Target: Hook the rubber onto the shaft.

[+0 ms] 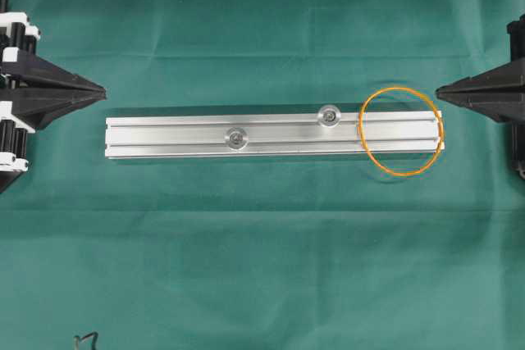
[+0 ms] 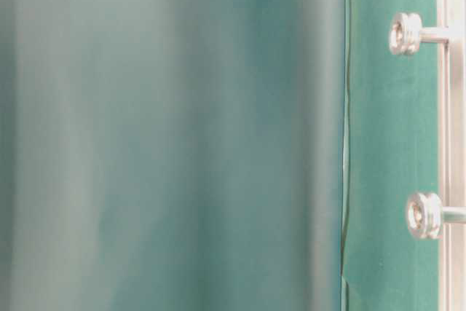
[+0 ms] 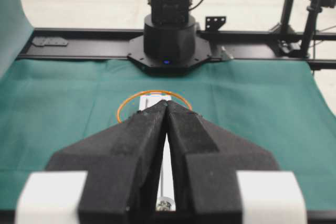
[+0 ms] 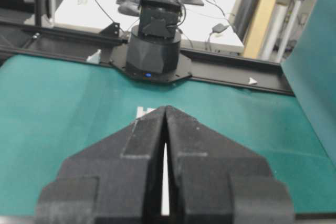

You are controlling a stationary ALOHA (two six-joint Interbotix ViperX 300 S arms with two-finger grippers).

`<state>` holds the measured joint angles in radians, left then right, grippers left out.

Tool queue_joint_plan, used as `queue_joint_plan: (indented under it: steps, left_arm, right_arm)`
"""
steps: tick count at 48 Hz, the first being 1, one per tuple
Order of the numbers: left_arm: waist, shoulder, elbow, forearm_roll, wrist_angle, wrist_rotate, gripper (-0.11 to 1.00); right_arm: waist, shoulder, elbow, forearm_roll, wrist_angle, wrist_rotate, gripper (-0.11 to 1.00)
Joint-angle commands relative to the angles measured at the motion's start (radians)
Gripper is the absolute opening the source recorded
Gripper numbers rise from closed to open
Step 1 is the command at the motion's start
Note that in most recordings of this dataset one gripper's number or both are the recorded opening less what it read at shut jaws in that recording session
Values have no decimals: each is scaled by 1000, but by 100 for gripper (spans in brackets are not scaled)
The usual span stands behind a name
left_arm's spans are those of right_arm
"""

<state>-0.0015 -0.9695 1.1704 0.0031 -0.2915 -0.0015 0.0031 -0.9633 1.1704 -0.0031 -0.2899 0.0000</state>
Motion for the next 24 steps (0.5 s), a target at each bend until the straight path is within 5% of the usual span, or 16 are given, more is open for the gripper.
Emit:
queue_joint_plan:
  steps: [1,24]
  left_arm:
    - [5,2,-40,25,35,5,2]
    - [6,-21,-64,25,155,2,2]
  right_arm:
    - [-2,6,-17,3,-3,3,3]
    - [-2,-8,-77,5,179,11,3]
